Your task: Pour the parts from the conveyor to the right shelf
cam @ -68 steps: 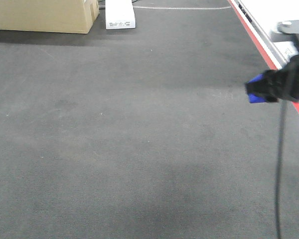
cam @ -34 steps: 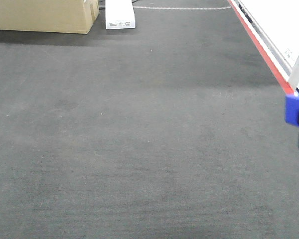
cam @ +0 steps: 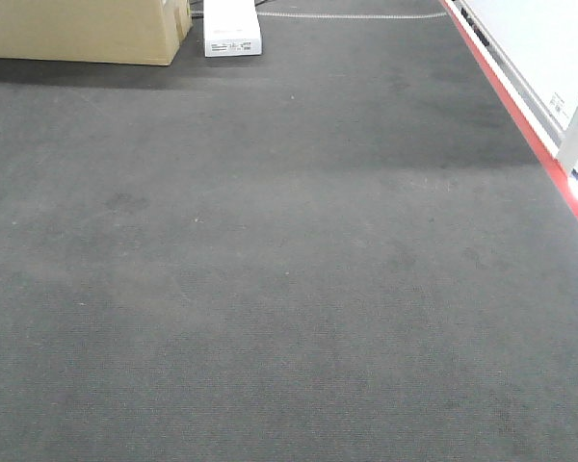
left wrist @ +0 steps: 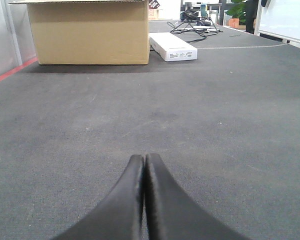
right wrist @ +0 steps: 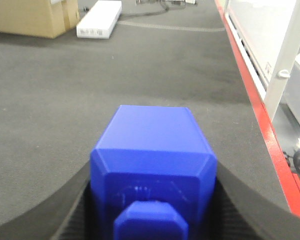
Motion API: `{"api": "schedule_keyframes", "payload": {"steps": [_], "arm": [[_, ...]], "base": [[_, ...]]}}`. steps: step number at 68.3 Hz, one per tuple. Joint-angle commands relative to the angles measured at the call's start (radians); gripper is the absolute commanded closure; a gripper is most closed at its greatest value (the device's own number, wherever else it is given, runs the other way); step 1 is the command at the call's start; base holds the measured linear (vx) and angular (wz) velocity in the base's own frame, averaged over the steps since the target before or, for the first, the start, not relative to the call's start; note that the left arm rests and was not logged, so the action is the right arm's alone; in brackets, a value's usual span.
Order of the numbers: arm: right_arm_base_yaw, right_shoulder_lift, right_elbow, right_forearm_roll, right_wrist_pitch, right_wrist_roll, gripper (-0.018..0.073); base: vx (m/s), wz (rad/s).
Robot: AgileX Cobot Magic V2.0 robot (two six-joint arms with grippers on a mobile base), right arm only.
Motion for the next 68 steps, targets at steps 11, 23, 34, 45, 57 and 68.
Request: {"api": "schedule_keyframes", "payload": {"steps": [11,23,34,45,57,68], "arm": [[-0.004,-0.128,0.017,-0.014,-0.101,-0.008,0.0565],[-0.004,-0.14,0.017,-0.014,-0.092,-0.008,0.0565],[-0.004,-0.14,0.017,-0.014,-0.091,-0.008,0.0565],[-0.004,-0.14,0.017,-0.014,-0.091,-0.008,0.0565],[-0.004,-0.14,0.017,-0.014,-0.091,-0.008,0.0565],[-0.004,-0.14,0.017,-0.014,-0.091,-0.008,0.0565]], "base": [[0.0,0.0],[0.0,0.0],[0.0,0.0],[0.0,0.0],[0.0,0.0],[0.0,0.0]]}}
